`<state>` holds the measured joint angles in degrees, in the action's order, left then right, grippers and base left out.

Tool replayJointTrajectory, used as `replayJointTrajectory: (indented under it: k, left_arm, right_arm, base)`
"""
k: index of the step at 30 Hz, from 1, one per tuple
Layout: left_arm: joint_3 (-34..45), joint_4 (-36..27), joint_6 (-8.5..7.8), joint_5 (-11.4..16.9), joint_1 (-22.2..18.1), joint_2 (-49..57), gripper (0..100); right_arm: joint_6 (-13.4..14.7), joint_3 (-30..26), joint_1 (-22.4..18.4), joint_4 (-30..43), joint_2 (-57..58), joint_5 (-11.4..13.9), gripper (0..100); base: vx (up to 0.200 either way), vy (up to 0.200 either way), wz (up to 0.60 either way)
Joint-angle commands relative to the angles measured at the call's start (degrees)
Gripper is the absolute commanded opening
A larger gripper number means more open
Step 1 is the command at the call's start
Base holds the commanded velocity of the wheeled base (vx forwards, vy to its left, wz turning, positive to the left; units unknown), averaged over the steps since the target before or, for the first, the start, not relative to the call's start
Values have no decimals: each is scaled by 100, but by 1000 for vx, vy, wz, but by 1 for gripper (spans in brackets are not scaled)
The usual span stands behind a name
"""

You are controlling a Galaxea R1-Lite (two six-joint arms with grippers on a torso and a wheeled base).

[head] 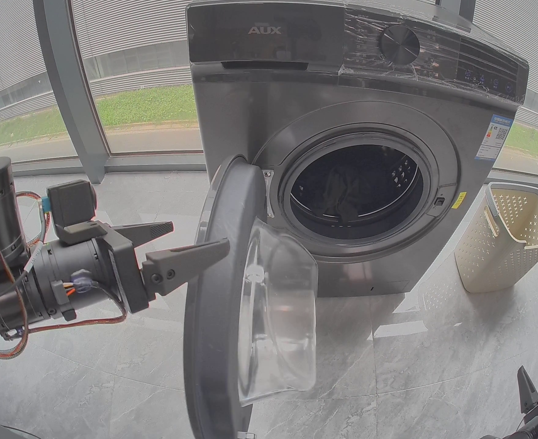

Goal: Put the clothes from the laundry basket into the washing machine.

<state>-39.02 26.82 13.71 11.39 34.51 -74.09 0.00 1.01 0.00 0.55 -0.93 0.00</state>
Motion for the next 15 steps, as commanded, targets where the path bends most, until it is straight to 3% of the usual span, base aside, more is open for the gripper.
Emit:
replayJointTrajectory:
  k: [1, 5, 12, 15]
  left_arm:
    - [-44, 34, -9, -101, 3, -237, 100]
    - [-158, 43, -18, -251, -15, -386, 100]
    - [-308, 78, -18, -207, 56, -589, 100]
    - [-431, 394, 0, -207, 205, -949, 100]
  right_arm:
    - [0, -66, 0, 7, 93, 0, 100]
    - [0, -66, 0, -2, 93, 0, 100]
    - [0, -66, 0, 7, 93, 9, 100]
    - [0, -66, -9, 7, 93, 0, 100]
  base:
    - [0, 0, 0]
    - [0, 0, 0]
    - [0, 0, 0]
    - [0, 0, 0]
